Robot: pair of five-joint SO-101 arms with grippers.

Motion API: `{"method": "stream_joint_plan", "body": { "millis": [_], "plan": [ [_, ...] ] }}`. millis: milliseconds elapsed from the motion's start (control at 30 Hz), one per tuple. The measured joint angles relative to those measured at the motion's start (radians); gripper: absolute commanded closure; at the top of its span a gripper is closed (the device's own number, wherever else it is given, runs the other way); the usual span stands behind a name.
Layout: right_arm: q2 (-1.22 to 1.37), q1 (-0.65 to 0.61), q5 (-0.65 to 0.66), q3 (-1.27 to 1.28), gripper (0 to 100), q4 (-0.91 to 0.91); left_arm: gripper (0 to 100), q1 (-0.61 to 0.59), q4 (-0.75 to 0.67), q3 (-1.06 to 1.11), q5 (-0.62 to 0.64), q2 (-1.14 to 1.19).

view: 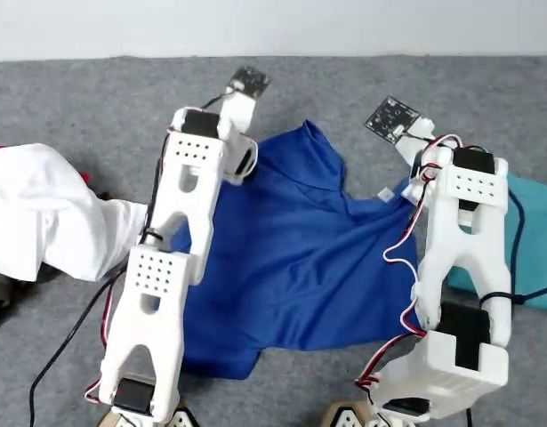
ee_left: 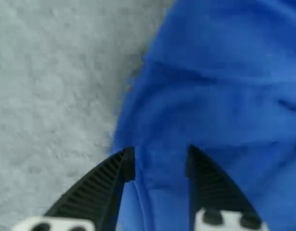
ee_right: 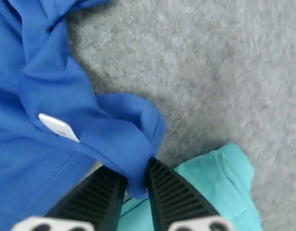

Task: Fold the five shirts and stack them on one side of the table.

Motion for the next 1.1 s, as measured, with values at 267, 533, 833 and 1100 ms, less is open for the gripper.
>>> {"method": "stream_joint_plan", "body": {
  "millis": [267, 533, 833, 1100],
  "plan": [
    [0.000, 0.000, -0.025, 0.000, 98.8, 0.037, 99, 0.008, 0.100, -0.025, 0.011, 0.091],
    [-0.041, 0.000, -0.028, 0.000, 98.8, 0.054, 99, 0.008, 0.107, 0.114, -0.046, 0.020],
    [-0.072, 0.000, -0.028, 0.000, 98.8, 0.110, 99, 0.005, 0.107, 0.761, -0.048, -0.348],
    [-0.074, 0.000, -0.028, 0.020, 98.8, 0.184, 96, 0.005, 0.107, 1.138, -0.048, -0.692]
  ]
}}
